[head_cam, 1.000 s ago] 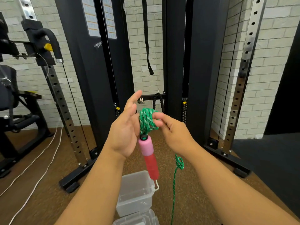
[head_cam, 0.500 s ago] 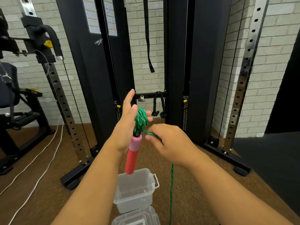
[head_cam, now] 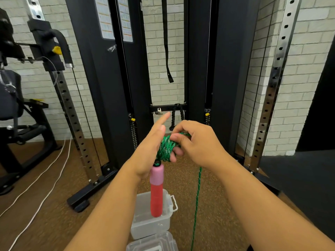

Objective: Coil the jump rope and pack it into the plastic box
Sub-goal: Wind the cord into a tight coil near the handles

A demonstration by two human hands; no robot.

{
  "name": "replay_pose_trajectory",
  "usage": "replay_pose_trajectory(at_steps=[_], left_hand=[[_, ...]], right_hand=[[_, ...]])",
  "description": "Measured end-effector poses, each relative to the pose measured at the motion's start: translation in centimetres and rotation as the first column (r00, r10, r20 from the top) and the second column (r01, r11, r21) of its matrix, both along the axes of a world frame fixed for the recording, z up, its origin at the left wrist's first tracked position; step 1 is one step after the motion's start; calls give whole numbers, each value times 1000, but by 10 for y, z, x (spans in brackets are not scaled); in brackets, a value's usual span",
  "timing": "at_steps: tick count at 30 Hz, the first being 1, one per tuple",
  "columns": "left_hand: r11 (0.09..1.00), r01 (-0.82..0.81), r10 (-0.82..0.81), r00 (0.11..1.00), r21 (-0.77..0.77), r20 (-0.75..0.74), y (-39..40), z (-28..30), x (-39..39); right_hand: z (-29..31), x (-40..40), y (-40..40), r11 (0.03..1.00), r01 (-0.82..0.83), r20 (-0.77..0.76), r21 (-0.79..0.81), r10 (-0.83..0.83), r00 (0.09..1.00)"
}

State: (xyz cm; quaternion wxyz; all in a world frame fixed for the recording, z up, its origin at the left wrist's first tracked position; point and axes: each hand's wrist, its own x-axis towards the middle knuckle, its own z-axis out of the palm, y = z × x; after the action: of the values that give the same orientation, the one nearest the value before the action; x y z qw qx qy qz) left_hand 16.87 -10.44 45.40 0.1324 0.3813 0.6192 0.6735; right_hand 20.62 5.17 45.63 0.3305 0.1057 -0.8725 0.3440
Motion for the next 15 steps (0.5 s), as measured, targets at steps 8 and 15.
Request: replay_pose_trajectory(at_steps=[8,15], left_hand=[[996,-27,31,998,82,-54,-5,12,2],[958,-223,245,964,181,-105,-10,23,-1]], right_hand=[[-11,-2,4,988,-33,87,-149,47,995],[-22,9,10,890,-187,295,-417,327,898]])
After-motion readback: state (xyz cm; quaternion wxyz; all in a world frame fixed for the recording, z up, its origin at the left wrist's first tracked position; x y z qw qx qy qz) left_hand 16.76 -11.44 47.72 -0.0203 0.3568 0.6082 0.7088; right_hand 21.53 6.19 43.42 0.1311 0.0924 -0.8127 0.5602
